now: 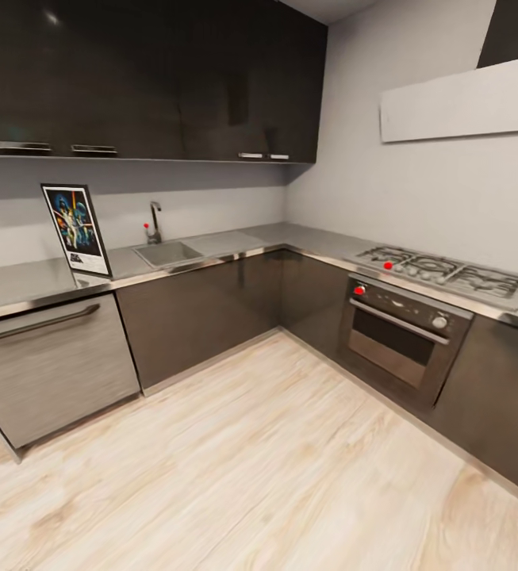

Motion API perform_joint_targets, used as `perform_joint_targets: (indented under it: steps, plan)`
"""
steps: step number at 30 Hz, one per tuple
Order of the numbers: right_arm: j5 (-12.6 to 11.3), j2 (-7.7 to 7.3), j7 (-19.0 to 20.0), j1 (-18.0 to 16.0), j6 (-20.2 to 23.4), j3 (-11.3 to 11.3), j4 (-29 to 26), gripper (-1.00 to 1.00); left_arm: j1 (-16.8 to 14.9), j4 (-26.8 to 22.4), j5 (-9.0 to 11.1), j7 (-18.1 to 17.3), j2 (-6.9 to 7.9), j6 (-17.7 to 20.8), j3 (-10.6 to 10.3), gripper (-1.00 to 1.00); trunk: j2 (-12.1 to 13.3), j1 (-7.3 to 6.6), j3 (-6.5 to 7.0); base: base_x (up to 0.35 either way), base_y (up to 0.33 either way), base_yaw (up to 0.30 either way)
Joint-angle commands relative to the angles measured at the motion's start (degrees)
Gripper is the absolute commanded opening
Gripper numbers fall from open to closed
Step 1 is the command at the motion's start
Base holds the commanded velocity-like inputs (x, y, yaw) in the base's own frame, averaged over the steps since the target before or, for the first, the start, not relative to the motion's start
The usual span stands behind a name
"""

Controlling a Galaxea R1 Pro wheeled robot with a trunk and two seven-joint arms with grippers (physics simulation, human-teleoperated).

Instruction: Pick up the poster from the kitchen countertop and hang it on one of the wall nails in the kitchen.

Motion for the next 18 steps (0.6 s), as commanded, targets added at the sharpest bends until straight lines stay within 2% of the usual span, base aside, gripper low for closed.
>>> perform_joint_targets:
  steps: [1,10,18]
  plan:
    - [0.1,-0.01,0.0,0.0,-0.2,0.1,0.1,1.00,0.0,-0.1,0.0,0.0,-0.02,-0.1,0.1,1.00,0.0,0.03,-0.05,0.277,-0.220,0.285]
    - [0.1,0.00,0.0,0.0,-0.2,0.1,0.1,1.00,0.1,-0.1,0.0,0.0,-0.02,-0.1,0.1,1.00,0.0,0.03,-0.05,0.271,-0.226,0.291]
    - [0.1,0.00,-0.1,0.0,-0.2,0.1,0.1,1.00,0.0,0.0,-0.1,0.1,-0.03,0.0,0.0,1.00,0.0,0.03,-0.05,0.208,-0.277,0.293]
